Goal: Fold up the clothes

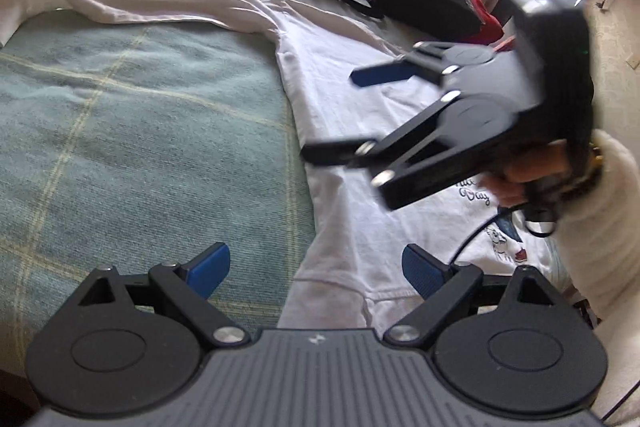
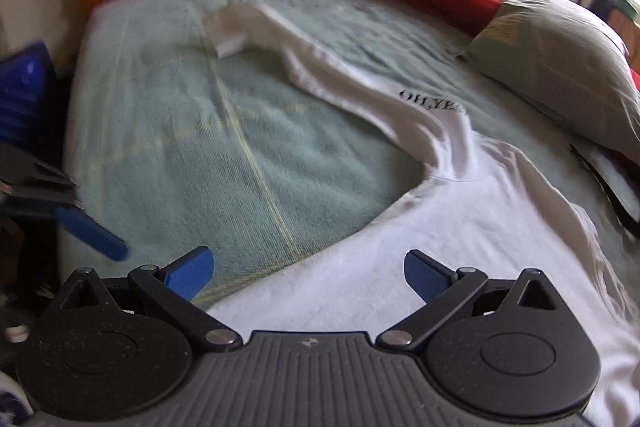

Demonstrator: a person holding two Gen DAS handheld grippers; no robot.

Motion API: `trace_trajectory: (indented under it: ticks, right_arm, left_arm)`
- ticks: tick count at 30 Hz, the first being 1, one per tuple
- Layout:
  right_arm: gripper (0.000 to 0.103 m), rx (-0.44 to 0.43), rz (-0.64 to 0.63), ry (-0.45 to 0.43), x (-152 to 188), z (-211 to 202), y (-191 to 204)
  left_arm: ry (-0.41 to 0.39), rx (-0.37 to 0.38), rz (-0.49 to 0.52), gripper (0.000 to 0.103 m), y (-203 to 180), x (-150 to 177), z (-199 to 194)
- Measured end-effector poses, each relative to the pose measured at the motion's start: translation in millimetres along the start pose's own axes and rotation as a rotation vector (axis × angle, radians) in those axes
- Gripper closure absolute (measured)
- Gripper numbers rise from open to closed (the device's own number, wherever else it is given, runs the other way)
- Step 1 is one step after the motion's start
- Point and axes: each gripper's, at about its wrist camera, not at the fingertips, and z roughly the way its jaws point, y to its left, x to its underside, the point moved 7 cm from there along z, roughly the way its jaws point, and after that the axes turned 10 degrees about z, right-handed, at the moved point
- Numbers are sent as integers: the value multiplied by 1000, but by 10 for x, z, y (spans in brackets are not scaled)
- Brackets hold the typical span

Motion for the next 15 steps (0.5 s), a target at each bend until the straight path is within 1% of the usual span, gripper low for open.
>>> trace_trajectory:
  ticks: [3, 6, 8, 10, 15]
  right_arm:
    - [0, 13, 0, 29, 121, 117, -87]
    - [0, 17, 14, 53, 231, 207, -184]
    - [0, 1, 51, 49, 271, 190, -248]
    - [0, -4, 44, 30, 312, 151, -260]
    - [0, -3, 56, 11, 469, 13, -387]
  left_arm:
    - [-19, 40, -5, 10, -17, -12, -1]
    - [-32, 106, -7, 10, -85, -130, 154]
    - [-29, 147, -10, 10, -135, -192, 284]
    - [-19, 196, -27, 10, -176, -217, 411]
    - [-20, 310, -107, 10, -206, -197, 567]
